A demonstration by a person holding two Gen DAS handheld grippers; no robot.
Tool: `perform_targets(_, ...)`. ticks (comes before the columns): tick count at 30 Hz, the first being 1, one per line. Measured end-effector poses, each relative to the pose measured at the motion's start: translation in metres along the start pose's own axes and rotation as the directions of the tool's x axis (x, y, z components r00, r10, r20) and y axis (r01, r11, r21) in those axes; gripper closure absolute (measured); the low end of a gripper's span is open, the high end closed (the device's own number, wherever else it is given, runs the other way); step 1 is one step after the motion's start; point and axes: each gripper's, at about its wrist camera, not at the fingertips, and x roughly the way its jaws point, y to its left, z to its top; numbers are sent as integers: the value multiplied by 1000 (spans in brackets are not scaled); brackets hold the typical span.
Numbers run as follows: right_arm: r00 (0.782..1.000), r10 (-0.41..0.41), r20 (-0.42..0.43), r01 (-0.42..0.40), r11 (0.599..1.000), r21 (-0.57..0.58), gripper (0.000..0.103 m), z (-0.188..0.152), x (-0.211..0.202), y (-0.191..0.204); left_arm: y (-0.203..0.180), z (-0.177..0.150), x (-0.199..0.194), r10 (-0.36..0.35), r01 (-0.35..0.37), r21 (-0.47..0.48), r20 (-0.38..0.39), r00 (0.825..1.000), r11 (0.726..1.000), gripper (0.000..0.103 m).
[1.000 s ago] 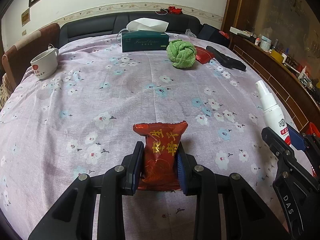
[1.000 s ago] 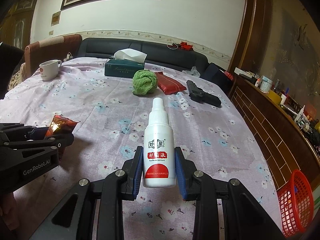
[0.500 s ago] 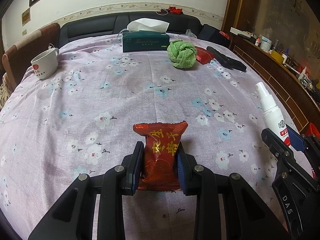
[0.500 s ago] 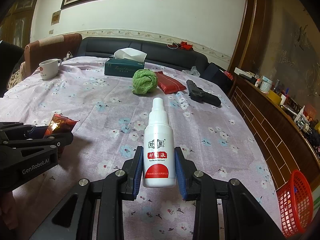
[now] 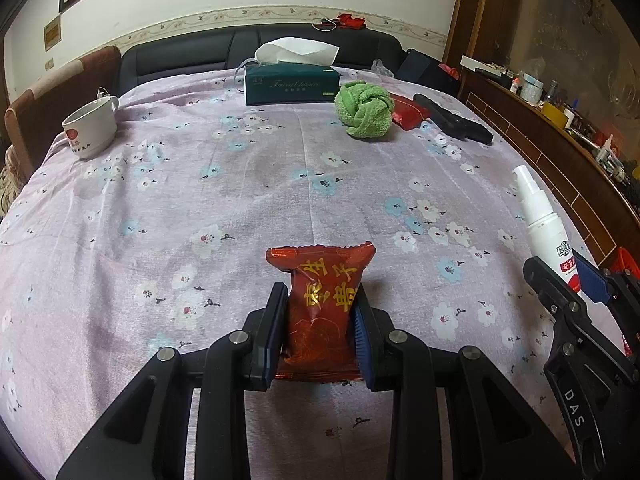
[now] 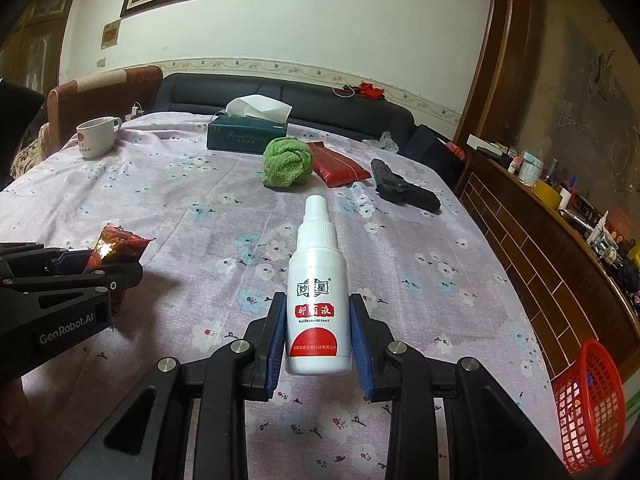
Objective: Collect trash
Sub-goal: 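Hold the red packet in left tool while right holds the white bottle, then carry packet and bottle over the red wastebasket and open both tools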
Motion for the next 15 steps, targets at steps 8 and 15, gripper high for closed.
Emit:
perform_targets(8,999,-33,-31,35,998,59,71,1,6,-15,-7,0,-5,-28,28,28,12,1000,999,74)
perform_targets(15,993,98,-62,-81,969,235,71,-7,-37,-64,-32,-7,-22,-135,135,74,-2,991,988,74)
